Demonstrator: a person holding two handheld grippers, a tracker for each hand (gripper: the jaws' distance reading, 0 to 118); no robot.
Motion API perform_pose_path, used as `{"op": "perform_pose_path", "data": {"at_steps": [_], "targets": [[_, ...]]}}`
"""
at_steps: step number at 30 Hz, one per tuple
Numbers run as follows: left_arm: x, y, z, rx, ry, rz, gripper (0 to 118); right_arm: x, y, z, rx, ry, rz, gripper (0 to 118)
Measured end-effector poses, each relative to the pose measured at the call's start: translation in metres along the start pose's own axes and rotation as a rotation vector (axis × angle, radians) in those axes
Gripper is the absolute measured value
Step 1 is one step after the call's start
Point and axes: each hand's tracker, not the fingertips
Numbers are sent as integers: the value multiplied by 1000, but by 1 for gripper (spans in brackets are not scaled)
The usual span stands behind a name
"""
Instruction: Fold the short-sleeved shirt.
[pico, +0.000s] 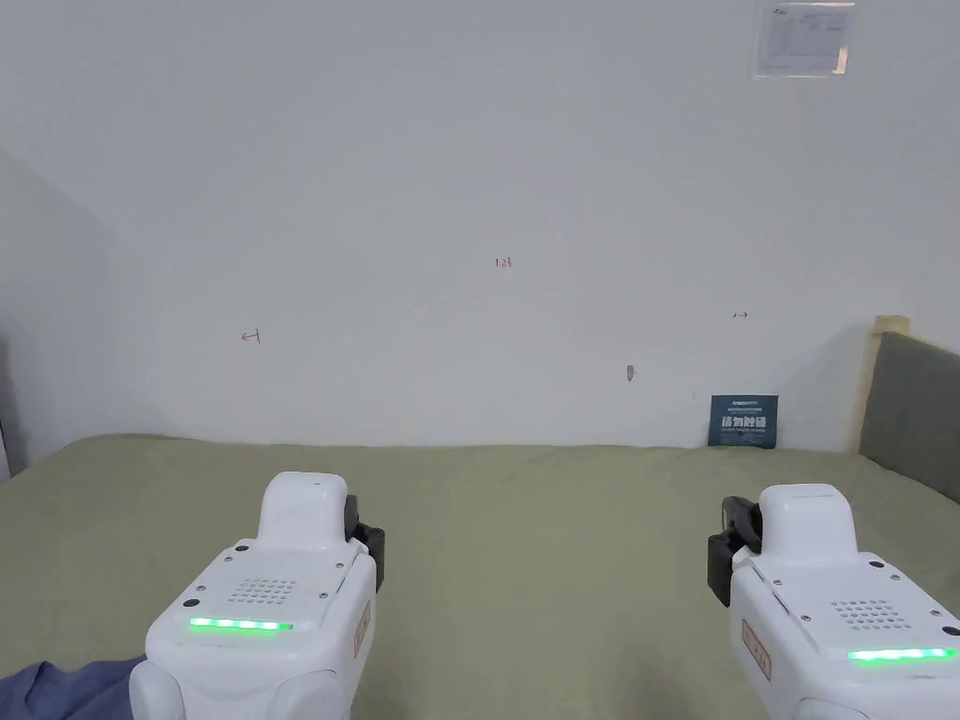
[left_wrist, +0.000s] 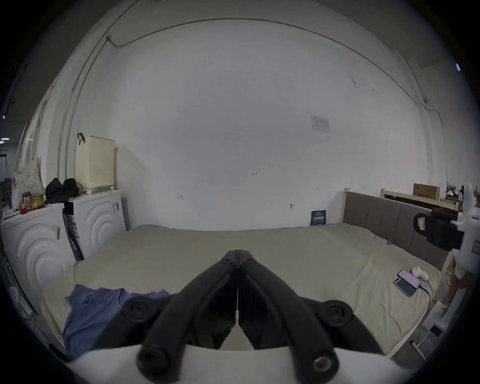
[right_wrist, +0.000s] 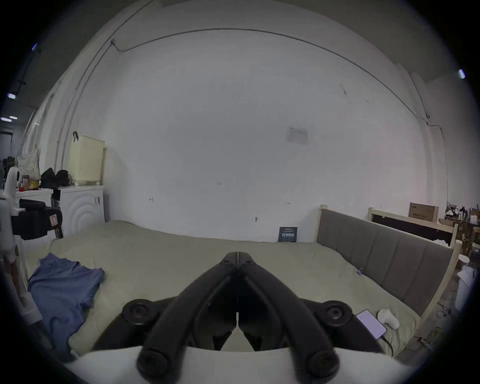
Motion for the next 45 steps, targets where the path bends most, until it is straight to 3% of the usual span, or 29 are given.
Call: {"op": "perform_pose_path", "data": {"at_steps": [8,20,25,36,45], "targets": [[-33,-5,7,-26,61,27,0,-28,-3,-13,-28,65,8,0],[-181,-21,105,-108,490,62,0,-195,-11,-39,-59,498,-50,0],[-216,-31,137,-144,590,94,0,-238,-15,-35,-70,591,-42,0],[-235,-42,133,-176,611,108,0,-260,-21,-45,-103,630,-36,0],[-261,-87,55,-379,472,181,0,-256,-45,-49,-161,630,3,0]]}}
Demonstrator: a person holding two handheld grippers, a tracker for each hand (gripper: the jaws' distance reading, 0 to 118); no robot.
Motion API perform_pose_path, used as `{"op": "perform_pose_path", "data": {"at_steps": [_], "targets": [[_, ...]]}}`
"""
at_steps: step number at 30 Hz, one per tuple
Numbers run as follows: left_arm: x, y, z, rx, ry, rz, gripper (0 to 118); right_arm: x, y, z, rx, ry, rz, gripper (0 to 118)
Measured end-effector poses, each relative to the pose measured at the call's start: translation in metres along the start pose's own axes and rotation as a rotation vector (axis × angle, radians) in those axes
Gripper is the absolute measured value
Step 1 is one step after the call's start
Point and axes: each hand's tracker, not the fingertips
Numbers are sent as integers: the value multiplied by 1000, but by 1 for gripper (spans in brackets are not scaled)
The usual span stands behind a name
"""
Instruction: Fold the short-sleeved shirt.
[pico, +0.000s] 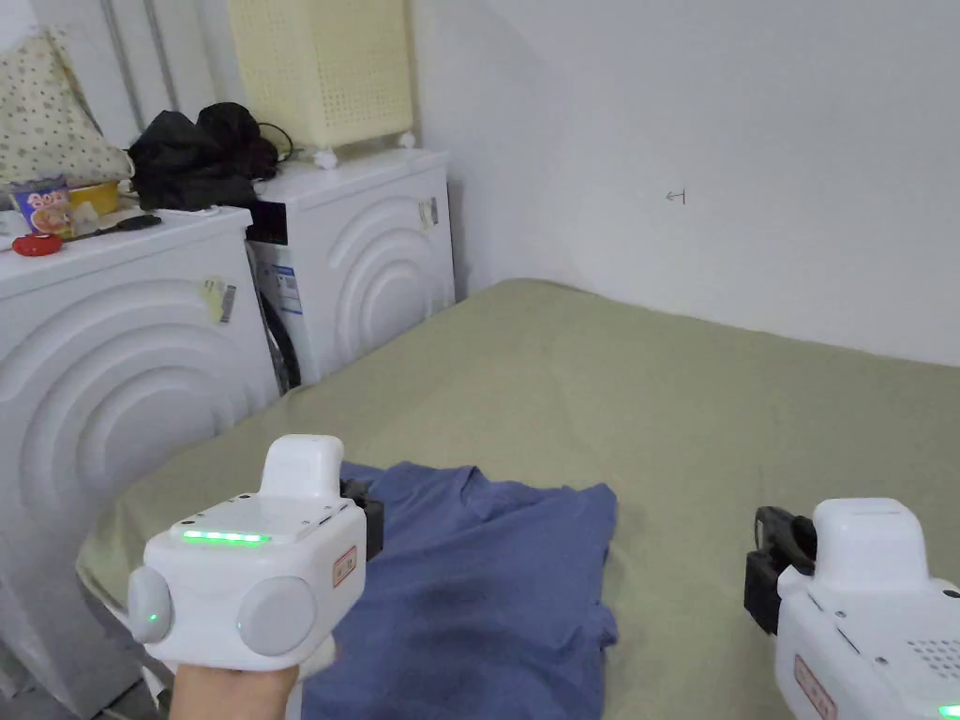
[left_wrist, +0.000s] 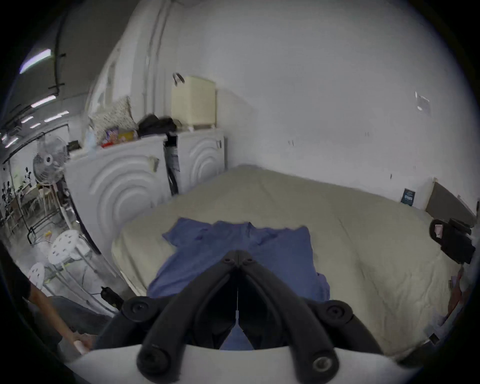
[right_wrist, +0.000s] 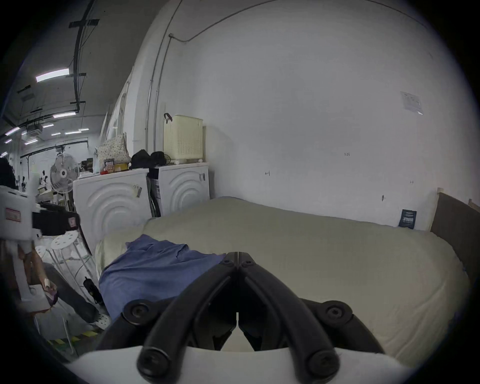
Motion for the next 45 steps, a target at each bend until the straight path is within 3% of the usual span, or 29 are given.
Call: {"op": "perform_pose_path", "data": {"at_steps": [5,7,11,12,13,14,17,18,26,27,28,29,30,31,34,37,45], "targets": [[12,-14,-104,-235,-123,45,0,11,-31,-8,-77,-14,4,0],[25,-21,-136,-346,-156,-5,0,16,-41,-13,-119,-20,13,0],[28,-39,-204,-449,-155,-39,0,25,-62,-21,-164,-24,11,0],[27,-41,-214,-463,-160,-28,5,27,-67,-24,-176,-21,10,0],[26,-43,-222,-488,-173,-25,22,29,-71,-27,-200,-20,19,0],[27,-44,-222,-505,-176,-15,57,29,-74,-28,-212,-31,31,0],[24,-50,-239,-587,-205,28,94,34,-83,-31,-233,-38,23,0],[20,-52,-242,-595,-210,31,118,35,-85,-32,-238,-39,17,0],[41,-86,-265,-650,-111,-152,115,44,-89,-23,-273,-54,1,0],[42,-83,-265,-646,-112,-152,111,46,-88,-20,-276,-58,3,0],[40,-78,-262,-648,-122,-129,97,49,-87,-15,-280,-66,6,0],[39,-73,-257,-590,-119,-118,69,53,-86,-11,-282,-73,5,0],[51,-56,-240,-541,-93,-136,7,59,-84,-5,-284,-80,0,0],[56,-49,-233,-528,-46,-159,0,65,-82,2,-284,-93,-4,0],[43,-40,-220,-591,-116,-65,0,85,-76,24,-286,-152,-16,0],[46,-17,-189,-516,-146,-82,0,108,-70,51,-272,-205,-38,0],[181,41,-128,-348,-358,-248,0,156,-59,127,-237,-368,-46,0]]}}
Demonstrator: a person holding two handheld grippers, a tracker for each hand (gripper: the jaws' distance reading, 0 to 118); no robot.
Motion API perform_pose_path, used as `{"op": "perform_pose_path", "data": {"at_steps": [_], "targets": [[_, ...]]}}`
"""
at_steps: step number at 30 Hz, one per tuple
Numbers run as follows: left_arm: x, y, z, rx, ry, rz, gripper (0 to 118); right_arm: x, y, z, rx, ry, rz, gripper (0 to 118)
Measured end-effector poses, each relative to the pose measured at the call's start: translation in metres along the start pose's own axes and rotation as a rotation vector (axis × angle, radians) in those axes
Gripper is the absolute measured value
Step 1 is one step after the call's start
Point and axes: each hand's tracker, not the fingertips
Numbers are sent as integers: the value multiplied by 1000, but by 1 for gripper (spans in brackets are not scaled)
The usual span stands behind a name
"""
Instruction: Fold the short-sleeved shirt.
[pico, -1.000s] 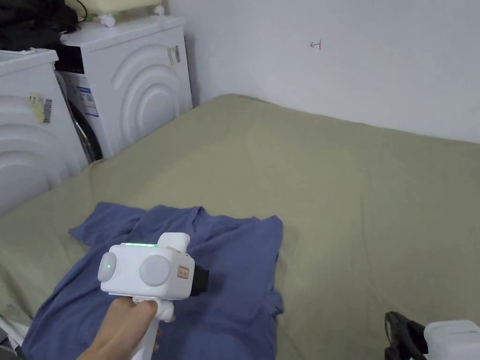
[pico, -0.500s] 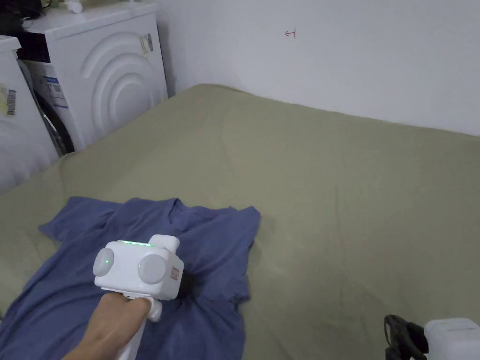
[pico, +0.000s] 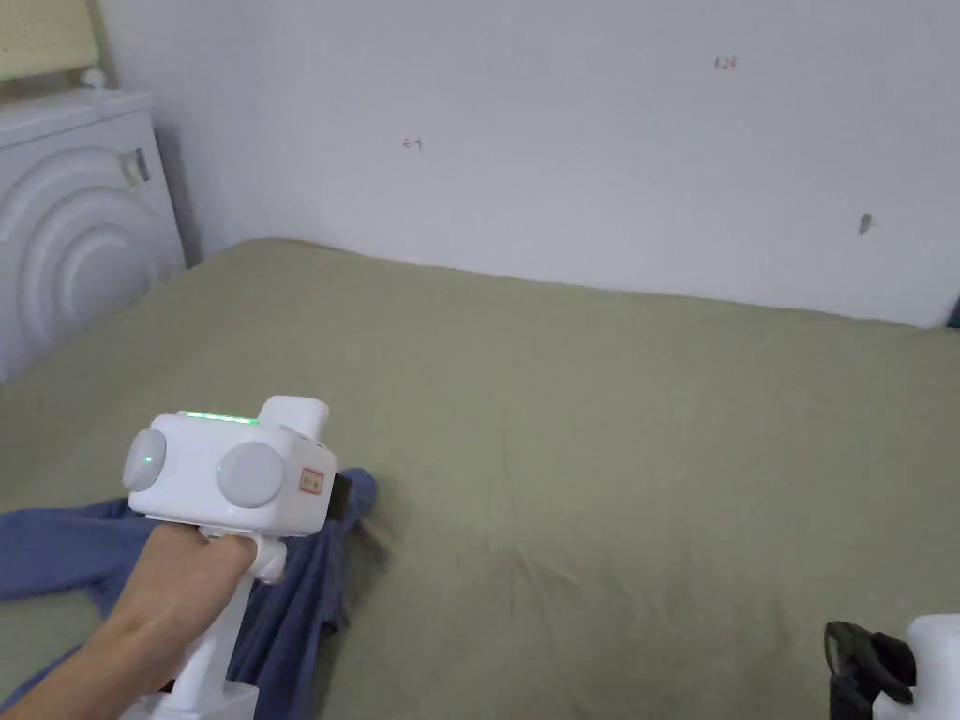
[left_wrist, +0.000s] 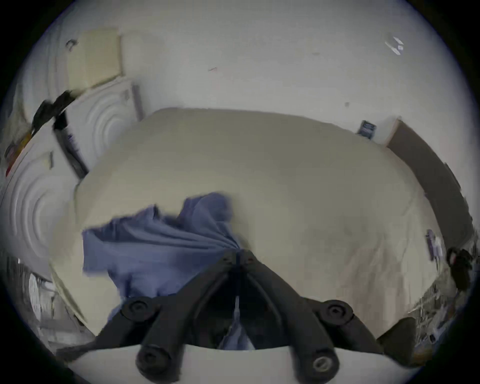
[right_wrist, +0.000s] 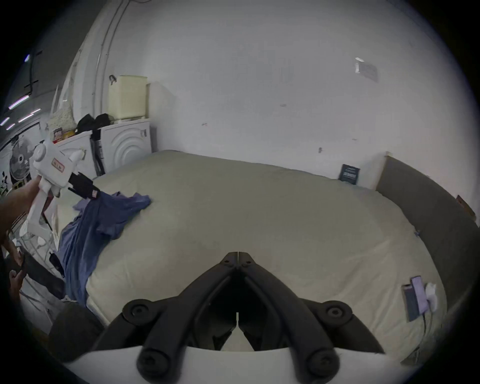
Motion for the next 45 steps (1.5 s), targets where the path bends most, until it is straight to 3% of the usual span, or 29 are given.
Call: {"op": "perform_pose_path", "data": {"at_steps": [9,15,23,24,25,26,27,32,38,40,41,43,45], "targets": [[217,67,19,126,-311,-226,0,74,-12,37,9,-149,-98,0],[323,64,-1,98,-516,-297,0,100,-23,40,-7,-204,-124,0],[376,0,-124,-153,-446,-323,0,119,-42,19,-64,-224,-155,0],[375,-6,-138,-185,-437,-330,11,120,-43,16,-71,-226,-159,0],[371,-16,-144,-200,-432,-321,43,122,-45,13,-80,-224,-161,0],[367,-20,-148,-197,-414,-306,90,123,-45,12,-84,-224,-163,0],[361,-21,-150,-186,-420,-311,118,123,-46,10,-86,-226,-166,0],[317,-22,-109,-88,-391,-233,115,119,-41,13,-75,-224,-176,0],[229,-45,41,224,-260,-116,109,96,-27,41,9,-210,-159,0],[192,-65,84,331,-171,-39,88,88,-24,49,35,-203,-158,0],[182,-74,99,371,-129,-11,72,84,-23,53,49,-199,-164,0],[154,-96,128,438,-50,50,0,78,-21,60,80,-190,-186,0],[133,-113,152,481,8,80,0,71,-19,66,102,-180,-201,0]]}}
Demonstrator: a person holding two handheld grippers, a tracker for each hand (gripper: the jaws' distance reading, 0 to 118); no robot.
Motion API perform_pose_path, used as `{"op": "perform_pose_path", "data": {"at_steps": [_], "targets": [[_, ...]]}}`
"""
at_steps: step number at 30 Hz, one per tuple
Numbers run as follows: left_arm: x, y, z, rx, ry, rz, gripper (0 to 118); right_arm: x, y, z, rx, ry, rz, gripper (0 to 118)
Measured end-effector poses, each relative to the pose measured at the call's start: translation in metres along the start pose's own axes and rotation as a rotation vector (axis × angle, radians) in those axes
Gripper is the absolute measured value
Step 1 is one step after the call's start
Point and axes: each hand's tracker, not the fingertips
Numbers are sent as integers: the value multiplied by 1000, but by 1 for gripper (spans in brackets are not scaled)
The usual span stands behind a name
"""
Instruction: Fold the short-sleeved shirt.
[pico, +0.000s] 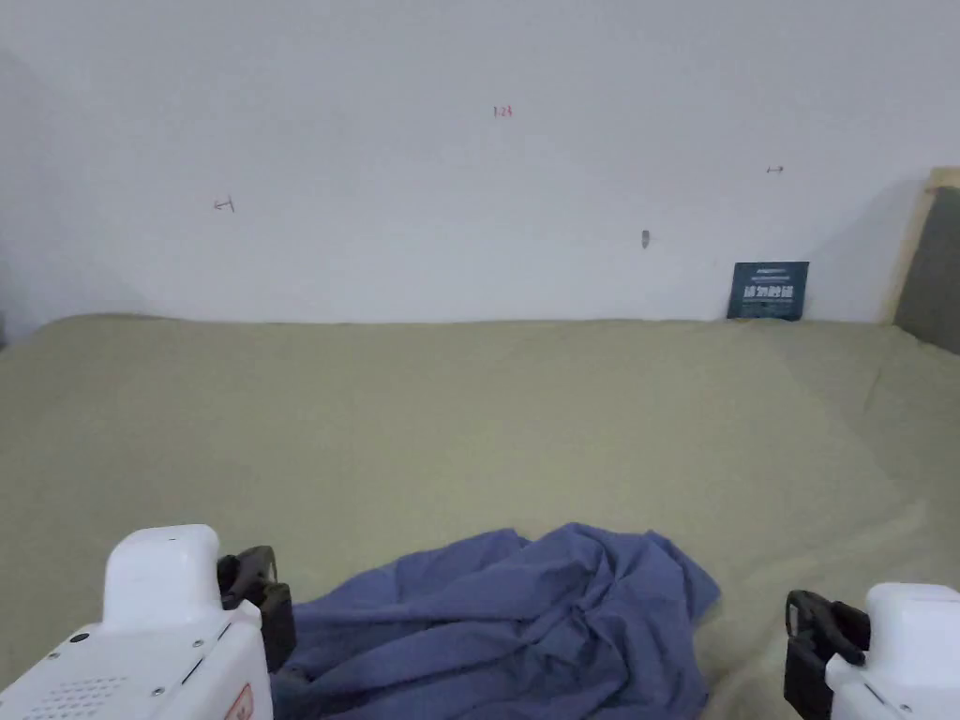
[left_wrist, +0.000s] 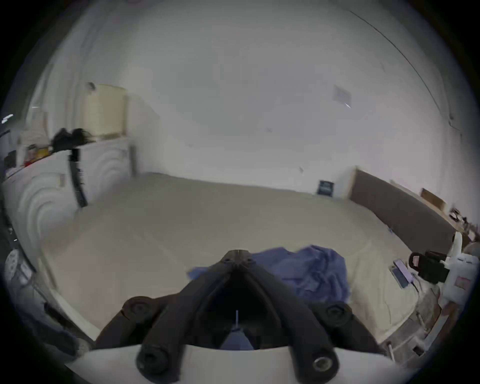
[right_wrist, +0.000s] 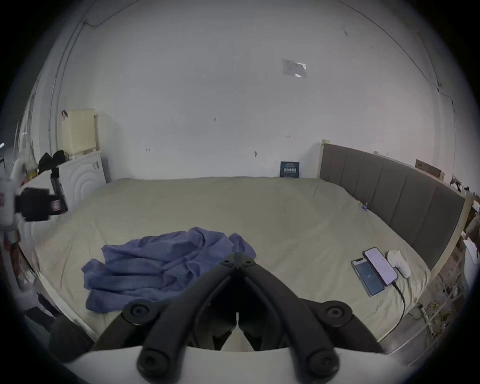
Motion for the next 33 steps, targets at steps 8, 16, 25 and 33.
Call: {"op": "perform_pose_path", "data": {"at_steps": [8,16,25,33], "targets": [[-44,4,39,78,108,-15,0,-18,-2,7,15,29,-3,0],[-62,1,-4,-68,18,-9,0,-27,-1,1,8,46,16,0],[-112,-56,-160,-566,-58,22,0,-31,-15,-27,-71,50,34,0],[-124,-98,-231,-748,-42,-64,115,-25,-25,-56,-146,41,51,0]]}}
